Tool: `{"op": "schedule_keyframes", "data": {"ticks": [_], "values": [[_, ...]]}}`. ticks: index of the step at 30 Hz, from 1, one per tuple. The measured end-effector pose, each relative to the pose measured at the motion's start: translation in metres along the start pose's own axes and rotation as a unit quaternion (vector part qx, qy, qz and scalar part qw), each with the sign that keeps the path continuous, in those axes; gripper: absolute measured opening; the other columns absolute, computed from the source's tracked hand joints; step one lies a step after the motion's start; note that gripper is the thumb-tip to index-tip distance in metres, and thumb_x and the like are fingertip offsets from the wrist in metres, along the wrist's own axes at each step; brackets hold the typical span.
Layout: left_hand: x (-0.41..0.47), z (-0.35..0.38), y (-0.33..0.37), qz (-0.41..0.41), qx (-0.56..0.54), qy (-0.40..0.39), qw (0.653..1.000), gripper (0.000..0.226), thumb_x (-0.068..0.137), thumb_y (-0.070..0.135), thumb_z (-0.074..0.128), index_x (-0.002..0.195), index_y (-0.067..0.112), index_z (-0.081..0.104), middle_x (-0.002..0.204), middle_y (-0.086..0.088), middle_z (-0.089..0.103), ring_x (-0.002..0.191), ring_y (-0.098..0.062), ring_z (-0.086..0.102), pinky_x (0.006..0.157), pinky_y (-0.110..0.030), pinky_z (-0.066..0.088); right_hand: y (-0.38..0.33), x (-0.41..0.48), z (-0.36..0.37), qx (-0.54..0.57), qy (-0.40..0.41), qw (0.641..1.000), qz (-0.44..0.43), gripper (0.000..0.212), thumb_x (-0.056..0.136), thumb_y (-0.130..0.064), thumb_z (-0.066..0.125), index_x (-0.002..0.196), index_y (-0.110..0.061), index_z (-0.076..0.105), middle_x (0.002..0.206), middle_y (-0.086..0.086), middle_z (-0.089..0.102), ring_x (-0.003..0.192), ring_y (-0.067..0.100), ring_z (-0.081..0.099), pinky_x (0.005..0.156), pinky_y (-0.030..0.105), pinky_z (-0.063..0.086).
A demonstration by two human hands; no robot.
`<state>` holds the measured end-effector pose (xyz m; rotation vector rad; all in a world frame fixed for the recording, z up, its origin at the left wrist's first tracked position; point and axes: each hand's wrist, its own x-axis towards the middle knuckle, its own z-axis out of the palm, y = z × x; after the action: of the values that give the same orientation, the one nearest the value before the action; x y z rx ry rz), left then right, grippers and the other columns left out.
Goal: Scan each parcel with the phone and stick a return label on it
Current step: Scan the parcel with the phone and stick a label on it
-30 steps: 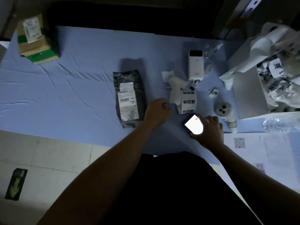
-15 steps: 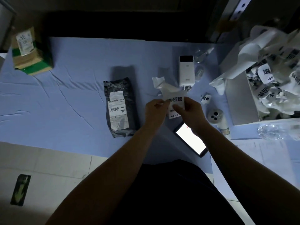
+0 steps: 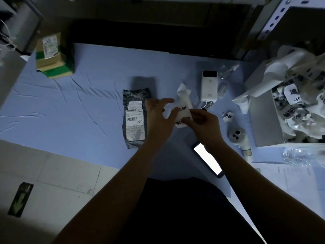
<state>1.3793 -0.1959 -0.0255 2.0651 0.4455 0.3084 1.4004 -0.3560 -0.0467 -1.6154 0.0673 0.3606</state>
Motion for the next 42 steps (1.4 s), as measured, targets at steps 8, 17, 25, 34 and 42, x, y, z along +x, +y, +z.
{"op": "schedule_keyframes", "data": {"ticks": [8, 17, 25, 34, 42], "values": [[-0.004, -0.024, -0.001, 0.152, 0.099, -0.160, 0.970, 0.018, 0.098, 0.018, 0.064, 0.106, 0.004, 0.073, 0.101, -0.008, 0.070, 0.097, -0.027, 0.062, 0.089, -0.051, 0.047, -0.013, -0.008, 0.016, -0.066, -0.006, 0.997, -0.046, 0.012, 0.093, -0.022, 0.072, 0.101, -0.030, 0.077, 0.091, -0.011, 0.078, 0.089, 0.006, 0.074, 0.081, 0.020, 0.056], [-0.003, -0.049, -0.014, 0.140, 0.048, -0.173, 0.974, 0.019, 0.096, 0.025, 0.069, 0.105, 0.009, 0.073, 0.100, -0.002, 0.072, 0.094, -0.014, 0.063, 0.085, -0.027, 0.047, -0.028, -0.024, 0.042, -0.105, -0.001, 0.992, -0.065, 0.026, 0.096, -0.022, 0.068, 0.083, -0.042, 0.077, 0.085, -0.011, 0.077, 0.083, 0.004, 0.071, 0.074, 0.011, 0.050], [0.007, -0.067, -0.031, 0.026, -0.103, -0.187, 0.977, 0.012, 0.091, 0.021, 0.075, 0.100, 0.015, 0.078, 0.093, 0.007, 0.075, 0.086, -0.002, 0.070, 0.078, -0.022, 0.056, -0.041, -0.022, 0.053, -0.162, -0.054, 0.982, -0.085, 0.007, 0.095, -0.015, 0.069, 0.098, -0.012, 0.074, 0.086, -0.007, 0.074, 0.081, -0.003, 0.068, 0.074, 0.009, 0.047], [0.006, -0.076, -0.043, 0.002, -0.113, -0.192, 0.975, 0.006, 0.092, 0.018, 0.071, 0.092, 0.021, 0.076, 0.081, 0.021, 0.072, 0.081, 0.003, 0.069, 0.071, -0.013, 0.052, -0.041, -0.027, 0.062, -0.171, -0.065, 0.980, -0.072, 0.012, 0.097, -0.010, 0.065, 0.105, -0.004, 0.071, 0.100, 0.009, 0.075, 0.094, 0.012, 0.071, 0.081, 0.016, 0.054], [0.001, -0.087, -0.043, 0.033, -0.082, -0.183, 0.979, 0.019, 0.094, 0.022, 0.071, 0.108, 0.010, 0.076, 0.093, 0.009, 0.070, 0.086, 0.008, 0.066, 0.077, -0.013, 0.054, -0.043, -0.026, 0.070, -0.206, -0.075, 0.970, -0.103, 0.013, 0.094, -0.017, 0.069, 0.100, -0.008, 0.077, 0.093, -0.001, 0.077, 0.087, 0.003, 0.072, 0.079, 0.016, 0.056]]}}
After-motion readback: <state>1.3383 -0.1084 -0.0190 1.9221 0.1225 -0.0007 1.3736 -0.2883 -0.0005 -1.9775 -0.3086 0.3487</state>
